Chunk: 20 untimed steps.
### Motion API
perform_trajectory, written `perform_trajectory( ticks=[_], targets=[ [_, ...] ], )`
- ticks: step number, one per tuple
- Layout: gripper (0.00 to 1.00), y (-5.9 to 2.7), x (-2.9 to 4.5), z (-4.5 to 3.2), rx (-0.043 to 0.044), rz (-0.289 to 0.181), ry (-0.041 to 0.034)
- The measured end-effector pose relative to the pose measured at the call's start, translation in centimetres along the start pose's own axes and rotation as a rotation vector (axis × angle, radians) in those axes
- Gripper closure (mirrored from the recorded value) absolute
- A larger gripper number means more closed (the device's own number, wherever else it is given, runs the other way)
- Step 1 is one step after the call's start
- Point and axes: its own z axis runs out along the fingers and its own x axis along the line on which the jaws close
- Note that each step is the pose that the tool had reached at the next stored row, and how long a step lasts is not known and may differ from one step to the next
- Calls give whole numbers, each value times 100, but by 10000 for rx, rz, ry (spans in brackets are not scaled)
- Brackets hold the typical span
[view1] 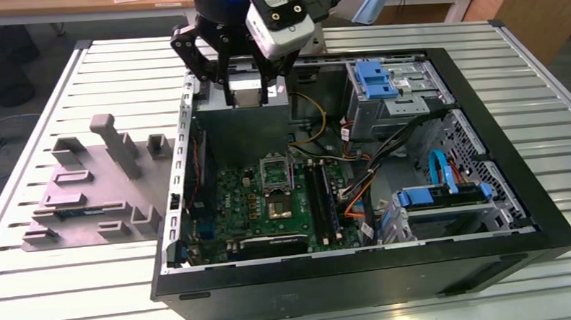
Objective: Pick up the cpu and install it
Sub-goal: 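Place the cpu into insertion slot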
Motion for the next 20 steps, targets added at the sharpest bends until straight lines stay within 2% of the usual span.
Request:
perform_trajectory(
  ticks=[6,9,16,20],
  targets=[
    [53,-7,1,28,1,1,9],
    [53,-52,-11,58,0,0,16],
    [53,-74,-166,142,0,0,17],
    [53,-147,-218,207,1,0,18]
  ],
)
